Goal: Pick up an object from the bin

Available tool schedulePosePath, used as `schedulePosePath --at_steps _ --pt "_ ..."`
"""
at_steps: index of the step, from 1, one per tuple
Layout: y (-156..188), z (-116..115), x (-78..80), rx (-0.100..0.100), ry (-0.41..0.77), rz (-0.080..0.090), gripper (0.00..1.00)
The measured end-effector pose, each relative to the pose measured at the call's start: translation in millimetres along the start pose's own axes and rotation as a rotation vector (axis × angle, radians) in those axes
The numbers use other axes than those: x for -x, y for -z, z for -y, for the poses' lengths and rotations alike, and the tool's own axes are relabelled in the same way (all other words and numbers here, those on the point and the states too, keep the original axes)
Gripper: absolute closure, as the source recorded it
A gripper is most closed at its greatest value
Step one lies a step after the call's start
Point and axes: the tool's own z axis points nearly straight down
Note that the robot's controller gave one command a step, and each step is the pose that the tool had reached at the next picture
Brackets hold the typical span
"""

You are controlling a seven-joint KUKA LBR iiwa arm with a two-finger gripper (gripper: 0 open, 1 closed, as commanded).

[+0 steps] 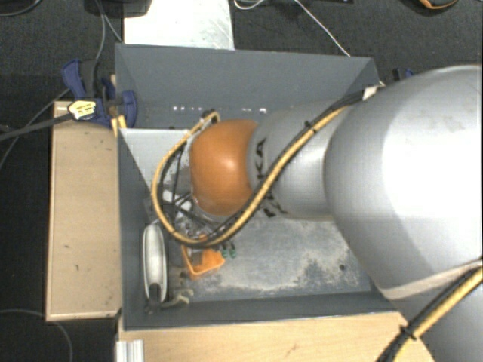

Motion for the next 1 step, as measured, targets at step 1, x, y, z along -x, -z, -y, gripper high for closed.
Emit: schedulePosePath --at_steps 1 --pt "0.0 0.0 0.0 0.0 -0.002 0.0 1.0"
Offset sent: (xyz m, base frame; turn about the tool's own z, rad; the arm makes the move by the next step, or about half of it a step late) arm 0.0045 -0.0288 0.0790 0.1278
